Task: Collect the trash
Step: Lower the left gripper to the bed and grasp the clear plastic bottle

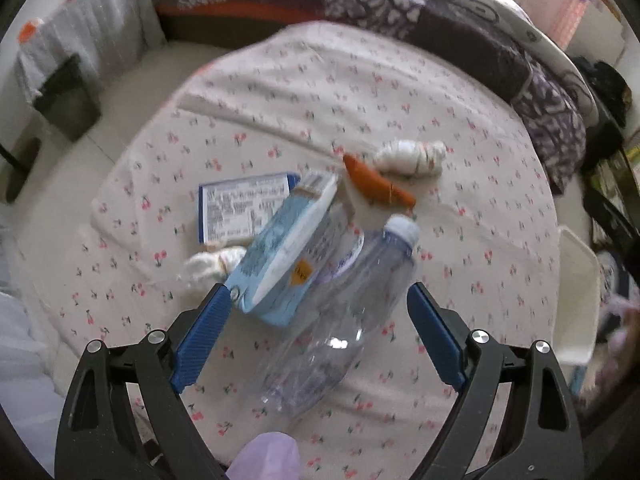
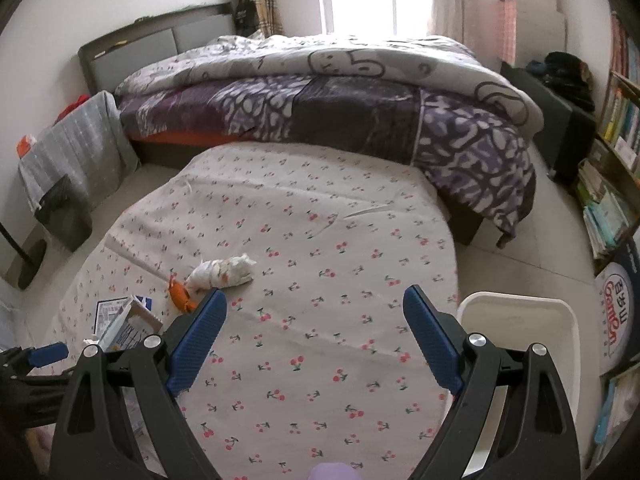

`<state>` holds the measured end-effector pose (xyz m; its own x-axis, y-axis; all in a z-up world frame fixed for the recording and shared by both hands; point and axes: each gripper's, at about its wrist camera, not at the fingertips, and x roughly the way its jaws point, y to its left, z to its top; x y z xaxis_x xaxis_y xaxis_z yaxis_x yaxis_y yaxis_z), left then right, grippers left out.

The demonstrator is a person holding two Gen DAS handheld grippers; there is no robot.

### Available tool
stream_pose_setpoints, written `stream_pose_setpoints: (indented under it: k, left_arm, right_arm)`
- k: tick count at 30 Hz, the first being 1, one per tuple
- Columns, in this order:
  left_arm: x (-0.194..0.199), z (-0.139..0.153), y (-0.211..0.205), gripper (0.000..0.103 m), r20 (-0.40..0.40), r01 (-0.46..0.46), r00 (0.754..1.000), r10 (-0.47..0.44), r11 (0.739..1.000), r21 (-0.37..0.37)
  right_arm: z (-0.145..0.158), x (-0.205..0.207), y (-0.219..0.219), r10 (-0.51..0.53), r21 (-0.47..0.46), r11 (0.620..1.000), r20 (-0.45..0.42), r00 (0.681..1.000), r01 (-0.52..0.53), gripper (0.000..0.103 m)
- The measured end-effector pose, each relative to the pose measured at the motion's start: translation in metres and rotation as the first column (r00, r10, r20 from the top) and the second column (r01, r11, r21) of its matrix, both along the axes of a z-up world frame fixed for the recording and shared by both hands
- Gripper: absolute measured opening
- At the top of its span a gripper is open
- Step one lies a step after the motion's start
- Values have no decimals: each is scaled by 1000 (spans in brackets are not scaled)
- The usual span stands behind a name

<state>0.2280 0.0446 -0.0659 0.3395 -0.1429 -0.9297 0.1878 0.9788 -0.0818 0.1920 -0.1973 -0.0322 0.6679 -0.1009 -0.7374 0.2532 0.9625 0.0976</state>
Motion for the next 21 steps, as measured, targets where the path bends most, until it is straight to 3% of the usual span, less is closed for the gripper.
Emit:
stream_pose_setpoints:
  k: [6,12,15,16,21]
  left_arm:
    - [-13,-22,-23,86,-81,164,984,-159,984,64]
    - [-10,-54,-39,85,-132,219,971,-198,961,169]
    - [-12,-67,-46,68,-126,243,967,-220,948,208]
    - [-13,-69,-48,67,-121,252,966,-230,943,219]
    - [-28,-50,-51,65,-52,300,954,-296,942,147]
  right_arm:
    - [-6,12,5,-12,18,1000,-17,1000,12,87]
    - [-12,18,5,-14,46,999,-44,999,16,87]
    - [-14,20,6,-13,43,999,-49,999,15,87]
    - [-14,21,5,-15,47,999,-51,999,17,87]
    - [-15,25,-4,-40,105,993,-59,997,46,87]
